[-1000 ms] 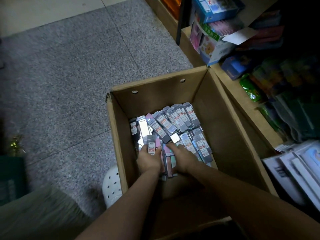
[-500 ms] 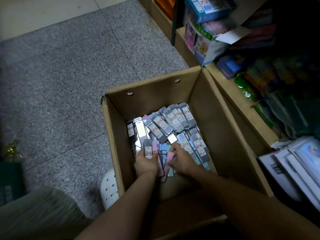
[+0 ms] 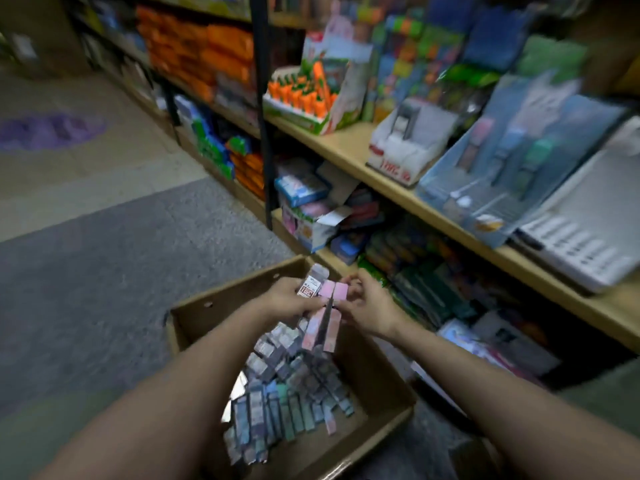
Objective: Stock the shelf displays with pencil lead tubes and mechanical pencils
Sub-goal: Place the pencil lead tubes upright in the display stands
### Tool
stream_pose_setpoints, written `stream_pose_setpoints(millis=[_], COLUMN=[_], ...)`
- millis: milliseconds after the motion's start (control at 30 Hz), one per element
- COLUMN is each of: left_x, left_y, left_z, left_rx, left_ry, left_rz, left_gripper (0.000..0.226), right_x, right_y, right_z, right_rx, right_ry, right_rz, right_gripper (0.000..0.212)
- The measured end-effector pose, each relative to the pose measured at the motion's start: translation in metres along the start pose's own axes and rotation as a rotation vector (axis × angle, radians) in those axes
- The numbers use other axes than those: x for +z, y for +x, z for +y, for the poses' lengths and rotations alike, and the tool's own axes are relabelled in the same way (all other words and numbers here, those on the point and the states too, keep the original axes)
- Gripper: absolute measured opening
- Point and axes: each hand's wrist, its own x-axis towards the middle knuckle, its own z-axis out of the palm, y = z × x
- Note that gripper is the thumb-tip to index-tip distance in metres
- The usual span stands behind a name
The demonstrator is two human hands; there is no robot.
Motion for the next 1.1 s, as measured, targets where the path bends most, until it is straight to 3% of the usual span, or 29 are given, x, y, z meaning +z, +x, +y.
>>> stream_pose_setpoints(millis=[67,167,400,667,900,967,1100], left_x=[0.0,0.002,0.005,0.024,0.055,0.065,0.079], left_y=[-0.002,-0.006,-0.015,-0.015,0.016,0.03,0.055], left_z=[0.024,0.041,0.061,0.094,0.155,0.17,0.188], left_rx=[0.065,0.139,0.24,0.301,0.343,0.331,0.311], left_ry=[-0.121,-0.167,-0.157,-0.261,-0.366,-0.374,-0.372], left_rz=[-0.091,-0.177,-0.204,-0.074,-0.015,-0.011,-0.029], left_gripper=[0.005,0.026,0.02,0.018,0.008,0.012,0.013], right_x=[-0.024,-0.048,-0.069,-0.109,-0.181,-0.208,-0.261], right_y=[-0.01,-0.024,-0.032,-0.021,-0.009,-0.001,0.023], right_z=[-0.027,-0.058,-0.09,-0.129,-0.148,-0.147,-0.14], right_rx=[-0.055,-0.063,-0.044,-0.088,-0.128,-0.126,-0.199], right_ry=[-0.049,-0.128,-0.197,-0.348,-0.282,-0.247,-0.403], right_rz=[0.065,0.162,0.263,0.252,0.352,0.407,0.631], right_gripper=[0.031,0.029,0.028,0.031,0.022,0.022,0.02])
